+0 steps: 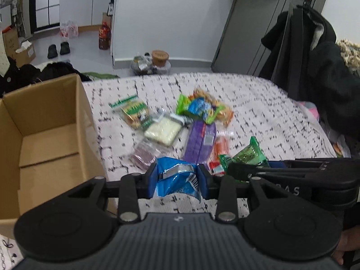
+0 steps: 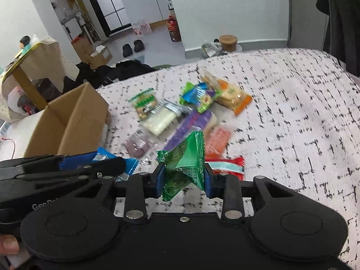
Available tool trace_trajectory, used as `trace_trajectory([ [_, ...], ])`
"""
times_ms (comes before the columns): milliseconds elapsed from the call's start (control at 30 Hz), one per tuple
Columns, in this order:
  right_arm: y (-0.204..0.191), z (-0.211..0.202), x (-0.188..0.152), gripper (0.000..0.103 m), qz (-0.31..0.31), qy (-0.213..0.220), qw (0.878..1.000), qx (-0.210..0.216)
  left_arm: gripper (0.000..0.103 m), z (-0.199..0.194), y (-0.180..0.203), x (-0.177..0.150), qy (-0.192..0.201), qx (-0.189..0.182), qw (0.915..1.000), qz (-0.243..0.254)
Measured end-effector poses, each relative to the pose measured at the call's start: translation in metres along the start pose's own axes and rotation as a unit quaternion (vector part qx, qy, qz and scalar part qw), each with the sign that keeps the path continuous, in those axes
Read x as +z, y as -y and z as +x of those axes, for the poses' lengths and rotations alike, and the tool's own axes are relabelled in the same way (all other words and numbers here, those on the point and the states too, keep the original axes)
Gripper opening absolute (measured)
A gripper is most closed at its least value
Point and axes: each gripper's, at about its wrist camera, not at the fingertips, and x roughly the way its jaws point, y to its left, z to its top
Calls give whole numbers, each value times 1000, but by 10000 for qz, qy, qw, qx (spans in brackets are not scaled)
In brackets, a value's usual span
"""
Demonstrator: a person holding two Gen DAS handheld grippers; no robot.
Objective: Organize snacks
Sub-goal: 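Carry both packets over the cardboard box and open both grippers to drop them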
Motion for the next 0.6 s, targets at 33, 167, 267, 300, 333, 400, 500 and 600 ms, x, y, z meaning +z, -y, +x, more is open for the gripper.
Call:
trace_trajectory([
  [33, -3, -1, 3, 33, -3, 27, 10000, 8, 36, -4, -2, 2, 53, 16, 10000, -6],
  [167, -13, -7, 11, 33, 22, 179, 9998, 106, 36, -19, -10, 7, 239, 59, 9997, -71],
  [267, -23, -12, 17, 33, 30, 315, 9992, 244, 36, -34, -18, 13, 407, 123, 9990, -136],
  [300, -27, -14, 19, 33, 32, 349, 9989, 308, 36, -40, -22, 14, 464, 142, 9987, -180],
  [333, -31, -15, 21, 33, 33, 383, 9986, 376, 36, -45, -25, 16, 524, 176, 9982, -223],
  [400, -41, -16, 25, 33, -2, 446, 9978, 491, 36, -53, -35, 18, 614, 257, 9972, -337],
  [500, -56, -15, 30, 33, -86, 471, 9966, 671, 36, -61, -49, 19, 689, 437, 9956, -461],
  [600, -71, -12, 34, 33, -206, 474, 9954, 809, 36, -65, -65, 15, 693, 581, 9940, -611],
])
